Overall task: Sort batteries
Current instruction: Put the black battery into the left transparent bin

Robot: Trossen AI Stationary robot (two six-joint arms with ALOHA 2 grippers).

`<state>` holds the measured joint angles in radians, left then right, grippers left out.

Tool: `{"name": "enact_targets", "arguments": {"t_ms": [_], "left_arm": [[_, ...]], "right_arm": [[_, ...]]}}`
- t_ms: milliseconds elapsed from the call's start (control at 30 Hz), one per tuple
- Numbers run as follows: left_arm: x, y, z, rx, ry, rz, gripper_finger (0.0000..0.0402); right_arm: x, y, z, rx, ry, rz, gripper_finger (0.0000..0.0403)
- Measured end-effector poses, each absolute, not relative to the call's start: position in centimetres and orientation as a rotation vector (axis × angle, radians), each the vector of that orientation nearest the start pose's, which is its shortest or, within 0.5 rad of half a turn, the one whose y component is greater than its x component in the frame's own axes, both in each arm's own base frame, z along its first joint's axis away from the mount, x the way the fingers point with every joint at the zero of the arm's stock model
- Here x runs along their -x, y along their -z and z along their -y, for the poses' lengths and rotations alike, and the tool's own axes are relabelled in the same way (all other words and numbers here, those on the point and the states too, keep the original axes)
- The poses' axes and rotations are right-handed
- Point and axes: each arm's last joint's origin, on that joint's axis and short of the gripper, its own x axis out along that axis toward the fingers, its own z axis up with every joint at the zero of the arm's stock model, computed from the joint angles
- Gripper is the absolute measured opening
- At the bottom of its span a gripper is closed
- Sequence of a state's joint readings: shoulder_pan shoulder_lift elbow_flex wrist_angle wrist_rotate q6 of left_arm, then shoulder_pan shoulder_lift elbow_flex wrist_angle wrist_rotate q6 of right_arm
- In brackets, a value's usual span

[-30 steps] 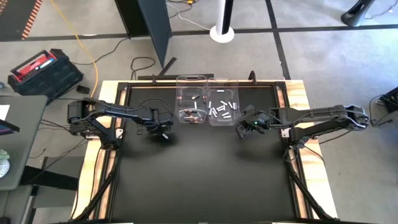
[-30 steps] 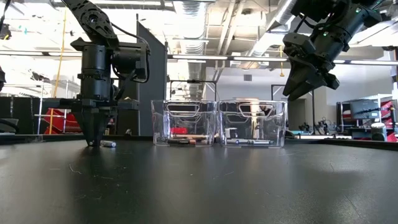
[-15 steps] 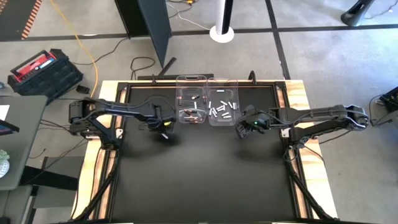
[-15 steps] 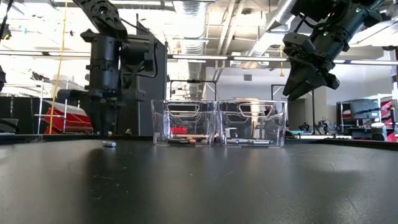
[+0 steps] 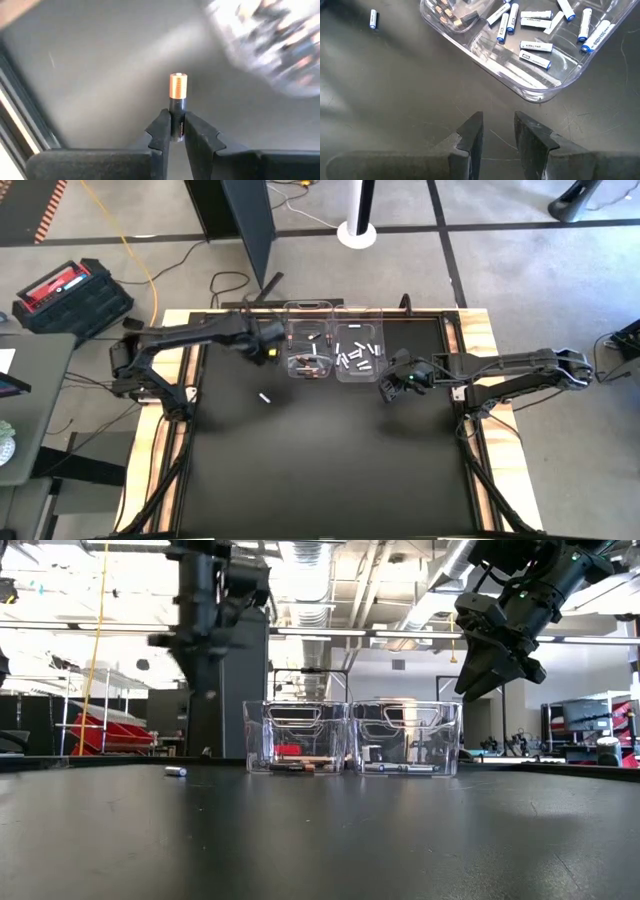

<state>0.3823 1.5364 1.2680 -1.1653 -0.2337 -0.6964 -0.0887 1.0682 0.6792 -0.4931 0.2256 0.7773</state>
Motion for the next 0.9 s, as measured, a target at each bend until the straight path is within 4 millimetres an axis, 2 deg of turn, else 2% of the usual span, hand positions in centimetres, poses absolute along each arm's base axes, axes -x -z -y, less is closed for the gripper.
{"name": "enact_targets", "arguments": {"t_ms": [200, 367, 467, 667, 900], "left_arm": [[-26.7, -31.1, -14.3, 0.424, -0.818, -1.033, 0.0043], [-28.0, -32.3, -16.3, 0.285, -0.632, -0.916, 0.0043], [-28.9, -31.5, -17.4, 0.215, -0.585, -0.984, 0.0043], [-32.5, -28.7, -19.7, 0.123, -0.47, -1.113, 0.0043], [-35.1, -25.3, -21.0, 0.076, -0.325, -1.199, 0.0043]], "right_arm": [[-20.2, -22.3, 2.4, -0.664, 0.621, -0.718, 0.0127], [-20.2, -22.3, 2.4, -0.723, 0.645, -0.701, 0.0127], [-20.2, -22.3, 2.4, -0.725, 0.646, -0.7, 0.0127], [-20.2, -22.4, 2.4, -0.74, 0.652, -0.694, 0.0127], [-20.2, -22.3, 2.4, -0.742, 0.654, -0.695, 0.0127]]}}
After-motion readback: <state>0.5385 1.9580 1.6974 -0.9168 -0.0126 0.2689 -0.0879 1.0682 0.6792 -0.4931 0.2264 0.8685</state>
